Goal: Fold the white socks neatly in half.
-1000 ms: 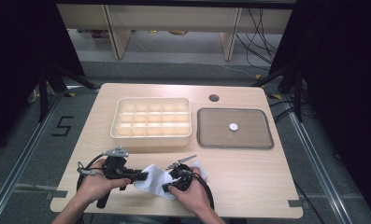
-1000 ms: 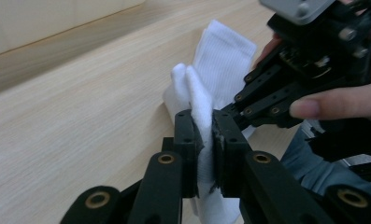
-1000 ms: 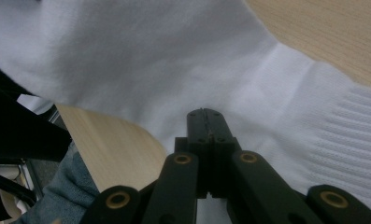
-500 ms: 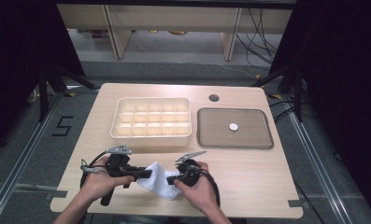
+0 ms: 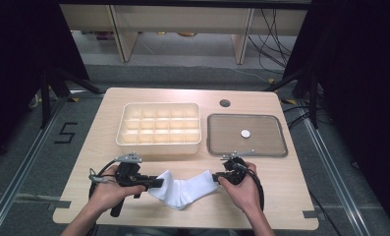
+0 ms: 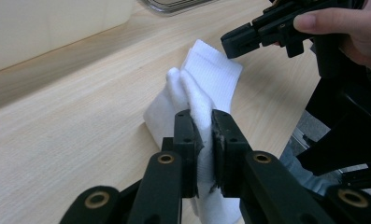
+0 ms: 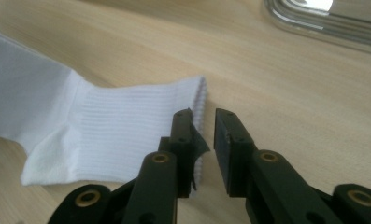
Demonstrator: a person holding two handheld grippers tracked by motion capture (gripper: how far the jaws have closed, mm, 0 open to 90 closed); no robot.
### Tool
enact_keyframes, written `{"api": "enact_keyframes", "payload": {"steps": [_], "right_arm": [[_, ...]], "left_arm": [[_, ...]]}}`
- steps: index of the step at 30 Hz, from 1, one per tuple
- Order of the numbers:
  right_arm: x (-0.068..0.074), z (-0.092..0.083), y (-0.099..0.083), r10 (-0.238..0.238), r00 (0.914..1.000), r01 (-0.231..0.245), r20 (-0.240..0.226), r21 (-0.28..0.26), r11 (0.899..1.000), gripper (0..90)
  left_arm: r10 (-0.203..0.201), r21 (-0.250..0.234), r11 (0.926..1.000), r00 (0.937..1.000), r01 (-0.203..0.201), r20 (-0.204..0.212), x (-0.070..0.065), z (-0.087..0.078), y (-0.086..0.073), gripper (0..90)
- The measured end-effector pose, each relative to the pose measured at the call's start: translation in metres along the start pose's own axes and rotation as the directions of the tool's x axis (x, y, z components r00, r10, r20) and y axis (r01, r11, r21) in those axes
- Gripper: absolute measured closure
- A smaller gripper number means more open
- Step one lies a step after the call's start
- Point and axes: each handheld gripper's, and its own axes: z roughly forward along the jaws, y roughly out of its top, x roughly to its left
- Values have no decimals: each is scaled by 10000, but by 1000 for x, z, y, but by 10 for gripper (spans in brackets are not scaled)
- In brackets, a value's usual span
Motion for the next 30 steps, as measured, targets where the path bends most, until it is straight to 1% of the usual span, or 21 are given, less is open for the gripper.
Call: {"api": "enact_keyframes", "payload": {"steps": [2, 4, 7, 9, 10, 11, 12, 14, 15, 16, 18, 20, 21, 22, 24, 25, 26, 27, 28, 29, 30], "right_arm": [[1, 3, -2, -30, 10000, 30, 1, 72, 10000, 773], [2, 5, -4, -61, 9999, 63, -134, 150, 9999, 793], [4, 7, -6, -19, 9998, 23, -187, 176, 9998, 806], [5, 8, -6, 35, 9996, -30, -291, 183, 9998, 809], [4, 8, -7, -104, 9993, 108, -359, 111, 9999, 810], [5, 8, -7, -15, 9997, 21, -263, 250, 9997, 810], [6, 9, -7, 53, 9996, -46, -290, 216, 9998, 810], [6, 10, -8, -33, 9993, 42, -361, 246, 9997, 811], [6, 10, -9, -43, 9992, 51, -401, 190, 9998, 812], [7, 10, -9, 108, 9991, -97, -405, 274, 9996, 813], [7, 10, -10, 100, 9992, -91, -397, 243, 9997, 813], [9, 10, -11, 109, 9988, -96, -482, 265, 9996, 810], [10, 10, -11, 103, 9987, -86, -505, 325, 9994, 806], [11, 11, -12, -39, 9982, 50, -599, 191, 9998, 795], [14, 9, -12, 201, 9968, -185, -768, 212, 9996, 751], [13, 7, -11, 147, 9966, -134, -809, 170, 9998, 740], [12, 5, -10, 264, 9961, -252, -838, 148, 9996, 738], [12, 2, -9, 361, 9974, -352, -629, 149, 9993, 738], [12, 2, -9, 361, 9974, -352, -629, 149, 9993, 738], [13, -7, -7, 955, 9925, -959, -764, -11, 9954, 759], [12, -9, -7, 978, 9926, -987, -721, -95, 9951, 780]], "left_arm": [[-34, -35, 10000, 10000, 34, -34, -1, 3, 0, 810], [-72, -77, 9999, 9999, 73, 117, -2, 6, 1, 809], [-138, -114, 9998, 9998, 140, 147, -3, 11, 1, 809], [-87, -75, 9999, 9999, 88, 112, -3, 13, 2, 809], [-87, -75, 9999, 9999, 88, 112, -3, 13, 2, 809], [-40, -93, 9999, 9998, 42, 179, -4, 15, 3, 809], [-43, -92, 9999, 9998, 45, 174, -5, 15, 3, 808], [-31, -104, 9999, 9999, 33, 102, -6, 17, 3, 808], [-40, -89, 10000, 9998, 42, 185, -6, 18, 3, 808], [-37, -100, 9999, 9997, 40, 239, -6, 19, 3, 808], [-19, -93, 10000, 9997, 21, 249, -6, 21, 3, 808], [12, -79, 10000, 9999, -11, 155, -7, 22, 4, 808], [12, -69, 10000, 9998, -11, 202, -7, 22, 4, 808], [24, -59, 10000, 9997, -23, 244, -7, 22, 4, 808], [37, -76, 10000, 9999, -35, 142, -7, 22, 5, 808], [43, -60, 10000, 9999, -42, 160, -7, 22, 5, 808], [43, -60, 10000, 9999, -42, 160, -7, 22, 5, 808], [-8, -102, 9999, 9999, 9, 142, -7, 22, 4, 808], [-8, -102, 9999, 9999, 9, 142, -7, 22, 4, 808], [-5, -90, 10000, 10000, 6, 98, -6, 22, 5, 808], [10, -89, 10000, 9999, -9, 103, -6, 22, 5, 808]]}}
